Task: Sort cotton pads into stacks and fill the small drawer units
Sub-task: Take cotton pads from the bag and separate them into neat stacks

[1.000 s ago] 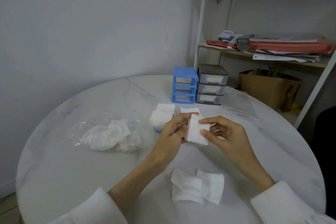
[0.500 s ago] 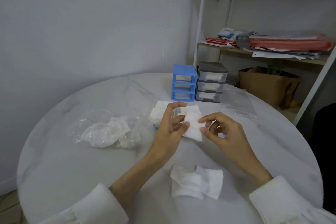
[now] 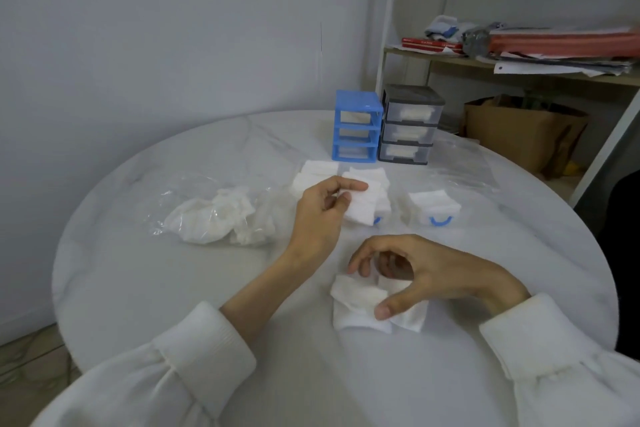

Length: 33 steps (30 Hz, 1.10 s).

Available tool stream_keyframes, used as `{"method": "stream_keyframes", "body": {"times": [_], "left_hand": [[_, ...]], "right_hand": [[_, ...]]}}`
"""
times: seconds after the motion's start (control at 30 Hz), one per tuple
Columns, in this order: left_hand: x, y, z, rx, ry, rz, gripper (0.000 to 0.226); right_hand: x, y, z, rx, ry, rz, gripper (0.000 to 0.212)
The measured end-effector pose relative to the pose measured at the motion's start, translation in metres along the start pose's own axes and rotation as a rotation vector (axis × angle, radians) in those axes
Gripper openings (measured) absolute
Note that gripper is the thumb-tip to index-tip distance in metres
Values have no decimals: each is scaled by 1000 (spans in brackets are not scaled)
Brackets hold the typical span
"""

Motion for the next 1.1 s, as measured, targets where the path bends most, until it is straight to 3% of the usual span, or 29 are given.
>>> {"method": "stream_keyframes", "body": {"times": [0.37, 0.87, 1.1], "left_hand": [[-1, 0, 2, 15, -12, -16, 36], [-1, 4, 4, -121, -32, -56, 36], [-3, 12, 13, -194, -68, -97, 25]], "right_hand": [[0, -1, -5, -70, 123, -56, 14], [-8, -3, -37, 414, 635, -179, 25], [-7, 2, -40, 438, 664, -133, 27]]}}
Point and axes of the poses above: each hand's wrist, its own x-axis towards the middle knuckle, its own z-axis out of the palm, y = z × x, the point moved 4 cm from there along x, towards the middle knuckle, and after that the axes turned 7 degrees about z, right-handed, at the moved point
